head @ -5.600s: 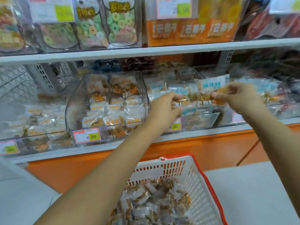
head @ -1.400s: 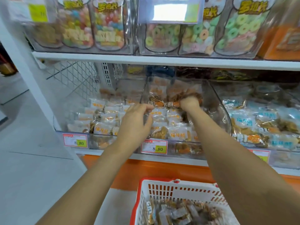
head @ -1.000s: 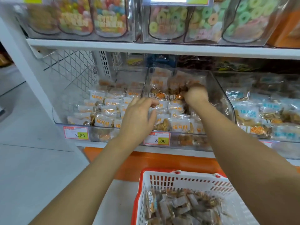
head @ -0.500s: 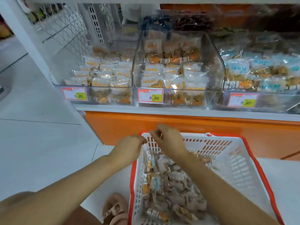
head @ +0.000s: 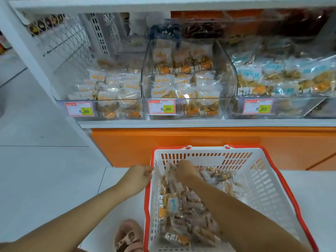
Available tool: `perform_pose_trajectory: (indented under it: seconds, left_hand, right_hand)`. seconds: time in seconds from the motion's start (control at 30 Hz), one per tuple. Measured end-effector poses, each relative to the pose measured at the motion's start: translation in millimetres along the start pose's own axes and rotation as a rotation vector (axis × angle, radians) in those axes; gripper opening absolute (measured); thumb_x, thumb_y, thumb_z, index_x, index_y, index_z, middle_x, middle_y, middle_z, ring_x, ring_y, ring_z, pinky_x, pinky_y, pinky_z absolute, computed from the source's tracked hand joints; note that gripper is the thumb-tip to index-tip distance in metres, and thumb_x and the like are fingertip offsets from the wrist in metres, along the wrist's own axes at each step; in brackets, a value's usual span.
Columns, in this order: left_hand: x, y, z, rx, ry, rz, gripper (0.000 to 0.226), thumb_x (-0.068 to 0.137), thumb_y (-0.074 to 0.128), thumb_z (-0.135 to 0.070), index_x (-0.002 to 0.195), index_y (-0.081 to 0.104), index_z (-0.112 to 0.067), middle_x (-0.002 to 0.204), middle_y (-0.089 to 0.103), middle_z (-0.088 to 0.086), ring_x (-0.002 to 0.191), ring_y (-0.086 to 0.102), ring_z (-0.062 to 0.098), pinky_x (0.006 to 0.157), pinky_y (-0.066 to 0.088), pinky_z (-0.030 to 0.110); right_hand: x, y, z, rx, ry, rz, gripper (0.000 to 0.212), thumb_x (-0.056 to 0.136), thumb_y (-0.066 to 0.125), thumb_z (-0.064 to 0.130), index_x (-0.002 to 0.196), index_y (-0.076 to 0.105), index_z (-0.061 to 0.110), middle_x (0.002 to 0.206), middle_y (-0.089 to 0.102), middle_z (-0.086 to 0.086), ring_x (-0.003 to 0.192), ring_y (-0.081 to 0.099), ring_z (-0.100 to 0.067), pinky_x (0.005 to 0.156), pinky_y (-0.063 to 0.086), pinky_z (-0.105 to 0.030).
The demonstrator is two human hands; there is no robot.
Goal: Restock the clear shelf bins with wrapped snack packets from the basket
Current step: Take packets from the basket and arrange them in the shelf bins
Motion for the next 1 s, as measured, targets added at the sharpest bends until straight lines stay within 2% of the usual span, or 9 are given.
perform_pose_trajectory:
  seconds: [0.17, 0.3, 0.37, 0.47, 0.57, 0.63, 0.73, 0.87, 1.0]
  left_hand:
    - [8, 36, -26, -1.217, -0.374, 0.185, 0.044, 0.096, 0.053, -0.026, 0.117, 0.057, 0.012, 0.105, 0.069, 0.025, 0.096, 0.069, 0.029, 0.077, 0.059, 0.030]
    - [12, 35, -87, -1.568, -0.304, 0.249, 0.053, 0.096, 0.048, -0.039, 0.112, 0.058, 0.011, 0.104, 0.068, 0.028, 0.087, 0.070, 0.030, 0.065, 0.060, 0.031]
    - [14, 29, -115, -1.533, -0.189, 0.224, 0.035, 0.095, 0.051, -0.023, 0.113, 0.058, 0.006, 0.087, 0.070, 0.023, 0.073, 0.071, 0.023, 0.059, 0.059, 0.025]
    - [21, 25, -147, -1.357, -0.030, 0.174, 0.024, 0.090, 0.055, -0.004, 0.112, 0.060, 0.004, 0.084, 0.072, 0.018, 0.070, 0.070, 0.019, 0.064, 0.058, 0.023]
    - [22, 19, -175, -1.175, 0.106, 0.120, 0.018, 0.090, 0.055, 0.002, 0.106, 0.063, -0.001, 0.093, 0.073, 0.013, 0.079, 0.071, 0.017, 0.069, 0.057, 0.022]
    - [19, 15, -195, -1.047, 0.196, 0.110, 0.022, 0.088, 0.058, 0.003, 0.106, 0.065, -0.007, 0.097, 0.074, 0.009, 0.086, 0.071, 0.018, 0.076, 0.057, 0.025]
    - [14, 10, -226, -0.860, 0.308, 0.098, 0.031, 0.084, 0.063, 0.007, 0.110, 0.063, -0.009, 0.100, 0.074, 0.004, 0.093, 0.070, 0.018, 0.085, 0.055, 0.029]
    - [12, -1, -256, -0.791, 0.369, 0.077, 0.031, 0.081, 0.062, 0.014, 0.102, 0.065, -0.009, 0.096, 0.075, 0.005, 0.087, 0.071, 0.015, 0.073, 0.054, 0.020]
    - [14, -11, -278, -0.727, 0.391, 0.025, 0.030, 0.081, 0.060, 0.016, 0.096, 0.069, -0.008, 0.090, 0.075, 0.006, 0.083, 0.072, 0.014, 0.069, 0.054, 0.021]
  right_hand:
    - [-41, -87, 39, -0.275, -0.385, -0.178, 0.024, 0.090, 0.050, 0.003, 0.111, 0.056, 0.013, 0.100, 0.067, -0.009, 0.088, 0.063, -0.025, 0.074, 0.052, -0.033]
    - [-112, -145, 55, -0.504, -0.881, -0.435, 0.025, 0.080, 0.068, 0.005, 0.103, 0.061, 0.012, 0.079, 0.069, -0.004, 0.061, 0.063, -0.021, 0.047, 0.048, -0.027]
    - [-138, -155, 41, -0.546, -1.051, -0.386, 0.039, 0.072, 0.074, 0.002, 0.107, 0.060, 0.013, 0.088, 0.071, -0.004, 0.066, 0.066, -0.019, 0.044, 0.049, -0.025]
    - [-153, -182, 19, -0.569, -1.064, -0.369, 0.051, 0.064, 0.075, -0.007, 0.106, 0.057, 0.015, 0.111, 0.068, -0.007, 0.089, 0.069, -0.024, 0.054, 0.057, -0.034]
    - [-162, -239, 5, -0.392, -0.887, -0.526, 0.016, 0.087, 0.061, 0.011, 0.103, 0.061, 0.016, 0.109, 0.067, -0.001, 0.093, 0.066, -0.021, 0.069, 0.057, -0.035]
    - [-159, -280, -16, -0.040, -0.667, -0.592, 0.024, 0.091, 0.061, 0.035, 0.112, 0.057, 0.024, 0.108, 0.061, 0.013, 0.096, 0.061, -0.006, 0.078, 0.053, -0.025]
    - [-147, -310, -38, 0.329, -0.493, -0.520, 0.033, 0.084, 0.069, 0.038, 0.114, 0.059, 0.030, 0.104, 0.062, 0.018, 0.090, 0.062, 0.002, 0.073, 0.051, -0.015]
    - [-141, -334, -42, 0.469, -0.556, -0.349, 0.015, 0.089, 0.063, 0.022, 0.090, 0.076, 0.014, 0.080, 0.074, -0.004, 0.072, 0.067, -0.010, 0.068, 0.054, -0.020]
    - [-139, -353, -53, 0.528, -0.567, -0.332, 0.020, 0.092, 0.058, 0.017, 0.078, 0.071, 0.013, 0.064, 0.068, 0.001, 0.059, 0.061, -0.008, 0.059, 0.051, -0.016]
Point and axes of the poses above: each hand's wrist, its own x-axis towards the middle knuckle, its own y-axis out of the palm, z = x × y, the point moved 8 cm from there along x, towards the middle knuckle
